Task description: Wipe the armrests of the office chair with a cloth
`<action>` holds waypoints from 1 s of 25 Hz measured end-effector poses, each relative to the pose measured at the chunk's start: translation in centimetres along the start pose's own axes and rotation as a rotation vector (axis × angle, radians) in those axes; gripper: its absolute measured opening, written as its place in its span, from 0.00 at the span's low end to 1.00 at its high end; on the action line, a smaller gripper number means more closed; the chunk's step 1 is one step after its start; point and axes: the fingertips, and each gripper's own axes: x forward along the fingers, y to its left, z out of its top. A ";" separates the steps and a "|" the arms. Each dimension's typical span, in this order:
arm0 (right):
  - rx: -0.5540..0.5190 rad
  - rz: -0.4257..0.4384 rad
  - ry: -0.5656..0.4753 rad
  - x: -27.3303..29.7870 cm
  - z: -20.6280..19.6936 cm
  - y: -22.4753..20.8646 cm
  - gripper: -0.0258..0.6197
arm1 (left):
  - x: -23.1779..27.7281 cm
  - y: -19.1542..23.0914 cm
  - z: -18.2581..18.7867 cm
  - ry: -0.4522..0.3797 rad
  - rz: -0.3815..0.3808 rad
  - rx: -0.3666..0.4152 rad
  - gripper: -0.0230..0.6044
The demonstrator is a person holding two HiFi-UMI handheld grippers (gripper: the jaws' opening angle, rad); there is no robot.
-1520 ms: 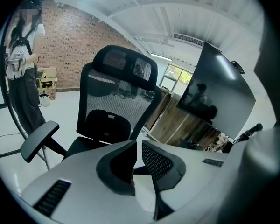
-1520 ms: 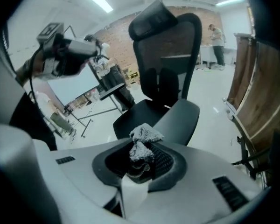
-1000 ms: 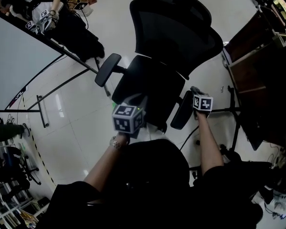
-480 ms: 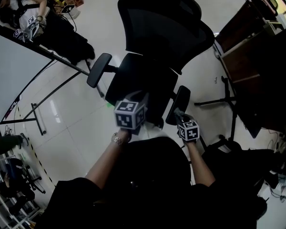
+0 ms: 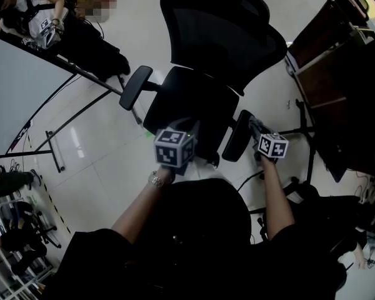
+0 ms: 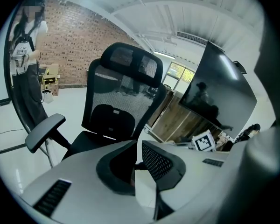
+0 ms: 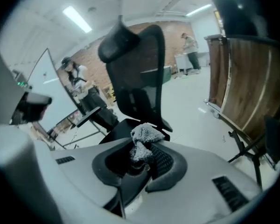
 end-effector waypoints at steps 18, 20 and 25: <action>0.366 -0.029 0.019 -0.3 -6.6 -1.8 0.16 | -3.2 4.8 -0.2 -0.022 0.046 -0.066 0.10; 0.485 -0.020 -0.021 -1.5 -8.7 -0.4 0.16 | -2.9 4.6 -0.3 -0.020 0.023 -0.062 0.10; 0.644 -0.039 -0.072 -3.9 -13.4 4.3 0.16 | -2.1 2.7 -0.6 0.000 -0.067 -0.037 0.10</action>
